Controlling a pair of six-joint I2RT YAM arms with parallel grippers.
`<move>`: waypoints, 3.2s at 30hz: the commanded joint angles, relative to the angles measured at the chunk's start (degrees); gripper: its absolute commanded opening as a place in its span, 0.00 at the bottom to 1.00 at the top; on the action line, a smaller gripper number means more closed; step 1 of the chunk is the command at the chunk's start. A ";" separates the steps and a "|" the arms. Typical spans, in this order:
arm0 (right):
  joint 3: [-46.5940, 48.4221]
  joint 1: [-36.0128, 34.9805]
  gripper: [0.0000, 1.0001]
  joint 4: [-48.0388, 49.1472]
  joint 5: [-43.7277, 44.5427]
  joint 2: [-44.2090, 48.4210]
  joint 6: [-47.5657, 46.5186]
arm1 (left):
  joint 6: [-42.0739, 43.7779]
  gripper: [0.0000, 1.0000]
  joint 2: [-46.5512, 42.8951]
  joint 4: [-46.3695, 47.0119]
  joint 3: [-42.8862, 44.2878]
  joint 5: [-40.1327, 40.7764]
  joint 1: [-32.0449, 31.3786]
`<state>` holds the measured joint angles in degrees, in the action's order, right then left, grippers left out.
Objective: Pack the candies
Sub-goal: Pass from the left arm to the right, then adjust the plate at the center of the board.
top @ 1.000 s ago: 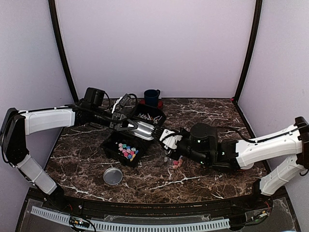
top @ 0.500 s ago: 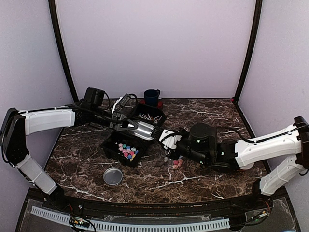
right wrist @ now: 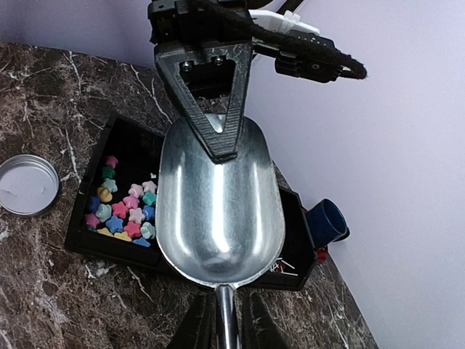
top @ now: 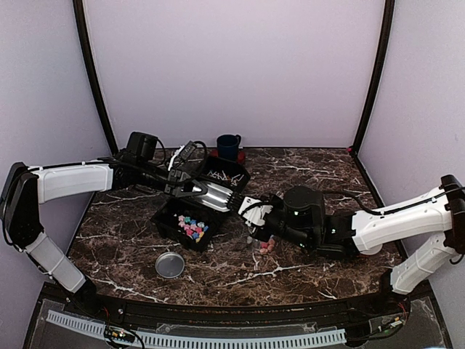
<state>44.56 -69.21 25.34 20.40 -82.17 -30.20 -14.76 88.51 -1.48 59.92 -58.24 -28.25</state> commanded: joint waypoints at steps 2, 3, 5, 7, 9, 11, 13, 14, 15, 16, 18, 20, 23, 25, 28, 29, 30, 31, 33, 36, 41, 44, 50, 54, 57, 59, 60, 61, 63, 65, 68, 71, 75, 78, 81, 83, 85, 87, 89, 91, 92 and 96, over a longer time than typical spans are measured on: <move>0.99 0.14 0.17 1.62 0.47 -1.66 -0.53 | -0.22 0.00 -0.76 1.30 -0.57 -1.98 0.12; 0.99 0.13 0.17 1.64 0.72 -1.75 -0.52 | -0.18 0.00 -0.86 1.30 -0.59 -2.11 0.10; 0.91 0.21 0.18 1.81 1.03 -1.69 -0.52 | -0.18 0.00 -0.83 1.31 -0.57 -2.08 0.12; 0.86 0.18 0.17 2.03 0.83 -1.44 -0.33 | -0.26 0.00 -0.85 1.38 -0.55 -2.21 0.12; 0.88 0.19 0.17 2.32 0.51 -1.41 -0.31 | -0.41 0.00 -0.77 1.46 -0.57 -2.32 0.06; 1.03 0.15 0.17 2.75 0.43 -1.65 -0.41 | -0.56 0.00 -0.65 1.54 -0.61 -2.43 0.10; 1.23 0.13 0.17 3.02 0.00 -1.84 -0.35 | -0.53 0.00 -0.69 1.56 -0.68 -2.52 0.04; 1.24 0.13 0.16 3.30 -0.26 -1.85 -0.34 | -0.54 0.00 -0.66 1.59 -0.66 -2.58 0.08; 1.30 0.18 0.16 3.56 -0.47 -1.85 -0.31 | -0.57 0.00 -0.64 1.57 -0.68 -2.63 0.08; 1.32 0.19 0.15 3.81 -0.58 -1.85 -0.31 | -0.67 0.00 -0.58 1.56 -0.68 -2.64 0.10; 1.41 0.14 0.15 4.12 -0.71 -1.85 -0.37 | -0.64 0.00 -0.48 1.63 -0.67 -2.76 0.08; 1.33 0.19 0.15 4.58 -0.84 -1.77 -0.32 | -0.68 0.00 -0.40 1.65 -0.66 -2.71 0.09; 1.39 0.22 0.14 4.72 -1.23 -1.84 -0.48 | -0.83 0.00 -0.28 1.74 -0.61 -2.75 0.05; 1.43 0.22 0.13 5.04 -1.82 -1.85 -0.24 | -0.88 0.00 -0.27 1.77 -0.61 -2.76 0.08; 1.35 0.23 0.10 5.91 -2.81 -1.91 -0.03 | -1.12 0.00 -0.18 1.95 -0.68 -3.15 0.11; 1.39 0.22 0.09 6.08 -2.98 -1.98 0.03 | -1.14 0.00 -0.08 2.00 -0.67 -3.26 0.10; 1.54 0.22 0.07 6.19 -3.14 -2.13 0.23 | -1.19 0.00 -0.16 2.07 -0.73 -3.17 0.06; 1.72 0.22 0.03 6.19 -3.21 -2.30 0.41 | -1.16 0.00 -0.17 2.09 -0.67 -3.08 0.09; 1.85 0.30 0.00 6.21 -2.90 -2.38 0.88 | -0.91 0.00 -0.46 1.85 -0.64 -2.25 0.10; 2.17 0.70 0.00 4.54 -2.29 -1.76 2.32 | 0.62 0.16 -1.06 0.35 -0.26 -0.33 0.19; 2.96 1.68 0.00 -2.21 -1.52 0.61 4.77 | 1.14 0.49 -2.69 -0.28 -0.41 2.29 2.20; 3.26 2.14 0.00 -6.21 -0.01 2.25 5.91 | 1.53 0.60 -3.74 -1.41 -0.41 5.34 4.18; 6.23 3.12 0.00 -17.08 3.98 4.12 11.68 | 4.87 0.69 -3.76 -8.07 1.26 16.89 5.96; 8.34 3.86 0.00 -24.26 5.11 5.18 15.86 | 6.83 0.74 -2.64 -12.67 2.67 25.21 6.27; 9.43 3.99 0.00 -28.53 5.81 6.20 18.18 | 7.93 0.78 -1.92 -15.70 3.61 30.79 6.48; 10.07 4.06 0.00 -31.01 5.96 7.17 19.23 | 8.69 0.79 -1.54 -17.68 4.24 34.54 6.50; 10.65 4.08 0.00 -32.13 5.94 7.58 19.69 | 8.92 0.80 -1.41 -18.61 4.45 36.30 6.54; 11.05 4.07 0.00 -33.19 6.00 7.96 20.15 | 8.96 0.80 -1.22 -19.58 4.80 37.91 6.54; 11.98 4.08 0.00 -35.51 5.90 8.52 20.71 | 9.15 0.80 -0.61 -22.19 5.87 39.78 6.56; 12.71 4.06 0.00 -36.70 5.65 8.96 21.11 | 9.40 0.80 0.30 -24.65 6.78 40.85 6.56; 13.18 4.08 0.00 -37.18 5.09 9.51 21.54 | 9.85 0.78 1.13 -26.81 6.91 44.14 6.53; 13.17 4.07 0.00 -36.86 3.99 9.70 21.58 | 10.55 0.75 1.83 -27.85 6.49 46.62 6.49; 13.72 4.09 0.00 -37.48 3.32 9.20 21.48 | 11.39 0.71 3.84 -28.73 6.17 46.79 6.47; 15.22 4.03 0.00 -39.62 2.74 8.51 21.70 | 11.91 0.66 5.24 -29.44 6.29 46.72 6.40; 17.89 4.00 0.00 -42.74 2.28 7.65 22.66 | 12.22 0.61 6.07 -29.73 6.22 46.75 6.27; 19.61 4.00 0.00 -44.89 1.57 6.95 23.15 | 12.38 0.59 6.82 -29.77 6.30 46.79 6.04; 21.03 4.00 0.00 -47.29 0.51 6.17 23.55 | 12.47 0.57 7.61 -30.03 6.35 47.41 5.78; 23.55 4.02 0.00 -48.94 -0.95 5.33 23.81 | 12.65 0.55 8.66 -30.24 6.35 48.14 5.54; 24.88 3.91 0.00 -50.28 -2.43 4.53 23.95 | 12.74 0.51 9.46 -30.33 6.35 48.68 5.37; 26.15 3.74 0.00 -51.62 -3.61 3.67 24.00 | 12.68 0.48 10.10 -30.33 6.50 48.98 5.24; 26.71 3.61 0.00 -52.15 -4.07 3.28 23.96 | 12.66 0.45 10.37 -30.19 6.57 49.08 5.16; 28.26 2.92 0.00 -53.86 -4.75 1.82 23.70 | 12.41 0.32 11.10 -30.10 6.70 49.22 5.15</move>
<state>70.19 -65.67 -26.63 17.63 -79.18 -6.94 -2.74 99.59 -30.17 65.63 -9.89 -22.79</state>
